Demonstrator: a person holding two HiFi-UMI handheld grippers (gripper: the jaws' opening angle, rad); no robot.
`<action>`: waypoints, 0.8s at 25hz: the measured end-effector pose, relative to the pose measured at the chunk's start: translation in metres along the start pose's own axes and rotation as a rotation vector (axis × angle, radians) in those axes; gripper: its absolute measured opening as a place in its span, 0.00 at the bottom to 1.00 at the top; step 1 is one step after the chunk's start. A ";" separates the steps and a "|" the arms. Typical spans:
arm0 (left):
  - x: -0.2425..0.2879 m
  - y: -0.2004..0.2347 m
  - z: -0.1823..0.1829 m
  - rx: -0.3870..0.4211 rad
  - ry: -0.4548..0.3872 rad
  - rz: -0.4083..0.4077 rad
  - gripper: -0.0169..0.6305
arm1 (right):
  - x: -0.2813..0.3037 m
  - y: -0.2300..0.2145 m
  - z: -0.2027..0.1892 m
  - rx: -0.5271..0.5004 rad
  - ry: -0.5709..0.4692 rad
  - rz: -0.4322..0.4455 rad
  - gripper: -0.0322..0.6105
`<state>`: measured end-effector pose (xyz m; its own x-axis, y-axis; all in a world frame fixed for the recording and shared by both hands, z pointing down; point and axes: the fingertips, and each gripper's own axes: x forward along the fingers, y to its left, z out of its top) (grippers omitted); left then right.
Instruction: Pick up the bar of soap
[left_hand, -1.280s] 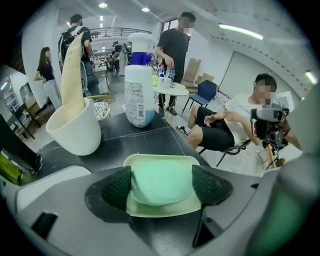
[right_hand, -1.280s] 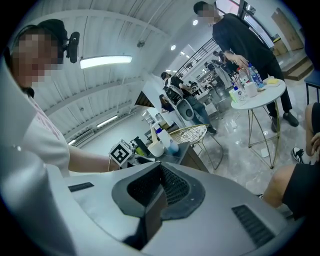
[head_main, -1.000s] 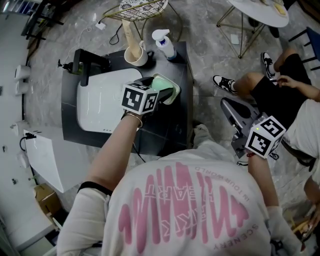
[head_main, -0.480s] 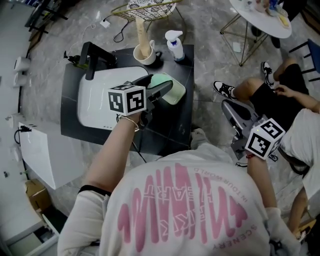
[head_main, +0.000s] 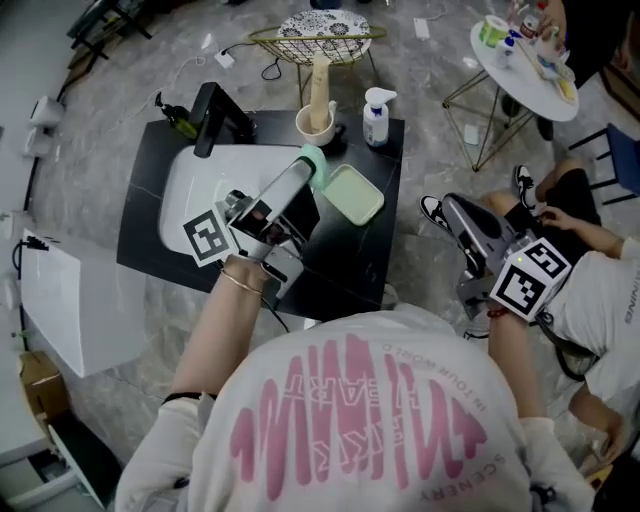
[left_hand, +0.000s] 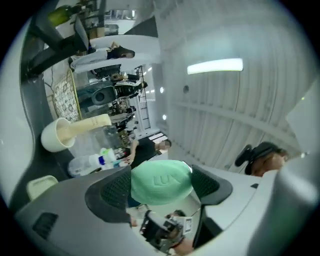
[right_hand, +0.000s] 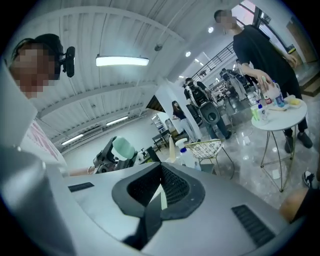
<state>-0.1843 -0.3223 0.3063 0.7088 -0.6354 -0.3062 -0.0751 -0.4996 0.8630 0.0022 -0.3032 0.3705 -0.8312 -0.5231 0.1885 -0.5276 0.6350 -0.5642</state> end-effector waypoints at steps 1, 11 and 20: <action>-0.005 -0.014 0.005 -0.031 -0.038 -0.070 0.62 | 0.004 0.008 0.008 -0.013 -0.017 0.011 0.07; -0.061 -0.088 0.019 -0.225 -0.196 -0.501 0.62 | 0.027 0.080 0.032 -0.062 -0.075 0.123 0.07; -0.083 -0.100 0.018 -0.249 -0.204 -0.586 0.62 | 0.029 0.096 0.017 -0.173 -0.011 0.089 0.07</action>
<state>-0.2478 -0.2304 0.2385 0.4343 -0.4115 -0.8013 0.4634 -0.6608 0.5905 -0.0695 -0.2673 0.3082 -0.8743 -0.4664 0.1347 -0.4754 0.7666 -0.4316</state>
